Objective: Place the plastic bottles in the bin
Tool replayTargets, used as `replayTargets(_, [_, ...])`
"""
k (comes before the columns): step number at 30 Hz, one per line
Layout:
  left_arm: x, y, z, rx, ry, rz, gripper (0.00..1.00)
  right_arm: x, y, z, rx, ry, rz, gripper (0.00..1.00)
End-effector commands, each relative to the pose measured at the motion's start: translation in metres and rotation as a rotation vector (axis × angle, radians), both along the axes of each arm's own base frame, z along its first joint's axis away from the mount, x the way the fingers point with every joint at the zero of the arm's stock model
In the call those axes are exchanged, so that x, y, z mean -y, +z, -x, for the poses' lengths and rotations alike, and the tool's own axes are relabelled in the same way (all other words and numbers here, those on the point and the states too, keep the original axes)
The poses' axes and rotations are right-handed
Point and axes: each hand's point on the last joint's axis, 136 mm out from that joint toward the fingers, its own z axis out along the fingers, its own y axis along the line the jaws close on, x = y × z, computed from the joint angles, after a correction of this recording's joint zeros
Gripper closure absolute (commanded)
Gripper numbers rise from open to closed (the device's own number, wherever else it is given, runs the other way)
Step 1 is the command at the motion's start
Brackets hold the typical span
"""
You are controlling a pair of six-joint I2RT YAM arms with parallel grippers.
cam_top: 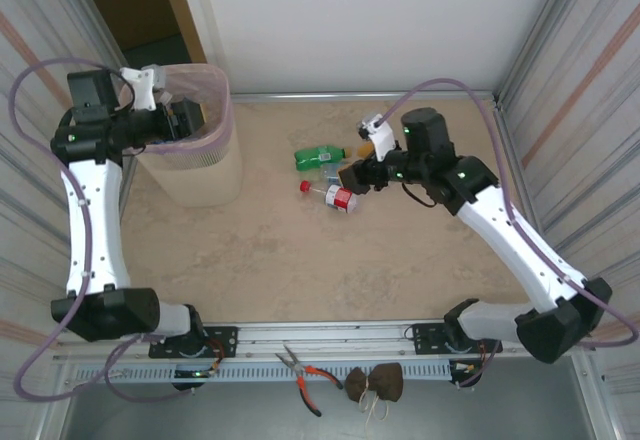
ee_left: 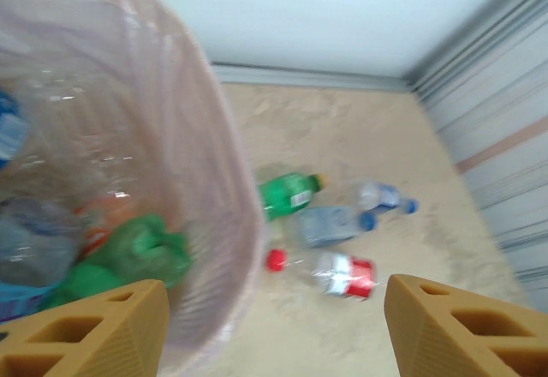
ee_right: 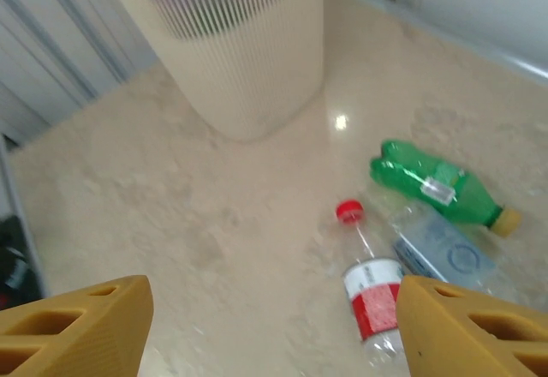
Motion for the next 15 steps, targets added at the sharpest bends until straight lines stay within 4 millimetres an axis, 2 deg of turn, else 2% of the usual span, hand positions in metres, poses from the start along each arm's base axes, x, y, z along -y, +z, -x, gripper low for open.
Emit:
replayTargets(1, [0.020,0.032,0.016,0.112,-0.074,0.149,0.33,0.005,-0.035,-0.009,0.014,0.002,0.214,0.29])
replayTargets(9, [0.041,0.021,0.038,0.112,-0.107,0.204,0.33,0.003,-0.124,-0.029,-0.087,0.037,0.572,0.32])
replayTargets(15, [0.056,0.006,0.042,0.084,-0.135,0.205,0.32,0.011,-0.167,-0.050,-0.123,0.029,0.772,0.29])
